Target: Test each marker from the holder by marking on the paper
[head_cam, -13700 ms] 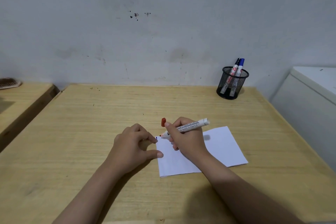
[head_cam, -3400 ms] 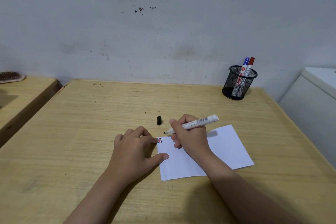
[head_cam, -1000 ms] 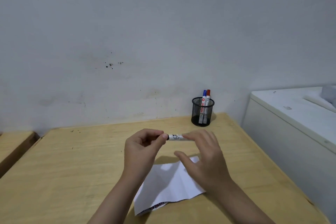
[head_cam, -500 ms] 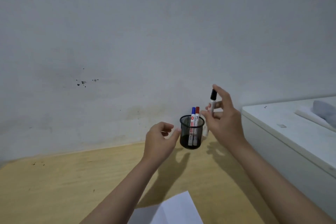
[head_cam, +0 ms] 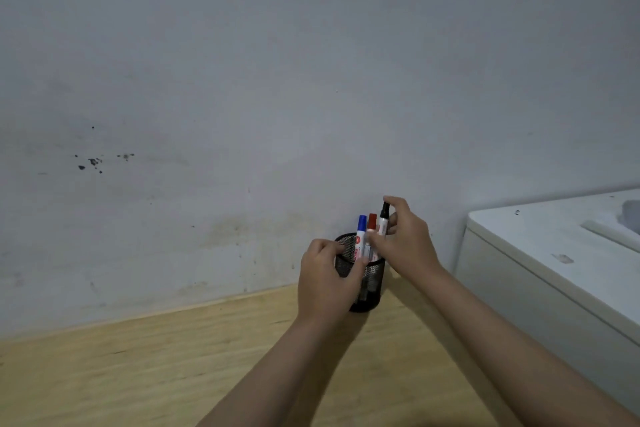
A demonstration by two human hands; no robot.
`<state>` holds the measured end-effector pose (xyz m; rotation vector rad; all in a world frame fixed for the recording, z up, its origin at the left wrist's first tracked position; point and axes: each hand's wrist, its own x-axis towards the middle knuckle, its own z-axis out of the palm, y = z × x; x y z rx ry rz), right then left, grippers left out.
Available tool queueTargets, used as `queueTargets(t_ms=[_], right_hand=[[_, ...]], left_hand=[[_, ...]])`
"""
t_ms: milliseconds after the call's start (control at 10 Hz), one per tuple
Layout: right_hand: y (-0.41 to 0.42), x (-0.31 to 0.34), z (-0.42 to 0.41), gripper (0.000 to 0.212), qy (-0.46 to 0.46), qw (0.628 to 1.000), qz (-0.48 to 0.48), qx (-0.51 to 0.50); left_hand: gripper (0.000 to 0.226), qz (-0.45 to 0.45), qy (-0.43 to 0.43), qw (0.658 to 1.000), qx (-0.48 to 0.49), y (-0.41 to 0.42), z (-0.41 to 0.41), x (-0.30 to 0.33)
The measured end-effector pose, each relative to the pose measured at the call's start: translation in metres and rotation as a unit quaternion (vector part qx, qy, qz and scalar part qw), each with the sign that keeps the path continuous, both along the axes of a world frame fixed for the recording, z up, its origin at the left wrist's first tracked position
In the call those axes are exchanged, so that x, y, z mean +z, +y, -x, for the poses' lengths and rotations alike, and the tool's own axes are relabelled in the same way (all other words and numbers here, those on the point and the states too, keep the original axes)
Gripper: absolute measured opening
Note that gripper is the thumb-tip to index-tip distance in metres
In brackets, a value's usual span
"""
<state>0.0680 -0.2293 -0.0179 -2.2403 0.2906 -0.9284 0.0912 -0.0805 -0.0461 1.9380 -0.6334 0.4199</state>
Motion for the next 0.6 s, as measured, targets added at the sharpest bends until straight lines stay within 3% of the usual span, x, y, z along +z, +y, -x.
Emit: queueTargets(t_ms=[100, 300, 400, 500, 600], right_hand=[[0.0, -0.009, 0.002, 0.051, 0.005, 1.0, 0.015, -0.011], [0.005, -0.002, 0.015, 0.068, 0.036, 0.999, 0.011, -0.014], [0.01, 0.014, 0.032, 0.068, 0.018, 1.0, 0.013, -0.02], [0.024, 0.047, 0.06, 0.057, -0.055, 0.998, 0.027, -0.023], [0.051, 0.101, 0.113, 0.036, -0.233, 0.972, 0.013, -0.001]], left_hand=[[0.036, 0.012, -0.001, 1.0, 0.0, 0.0, 0.001, -0.003], [0.036, -0.035, 0.007, 0.999, -0.006, 0.002, 0.006, 0.003], [0.039, -0.055, 0.033, 0.997, -0.053, 0.012, 0.019, 0.015], [0.051, -0.064, 0.008, 0.996, -0.058, 0.032, 0.04, 0.04], [0.056, -0.044, -0.03, 0.996, -0.074, 0.071, 0.079, 0.062]])
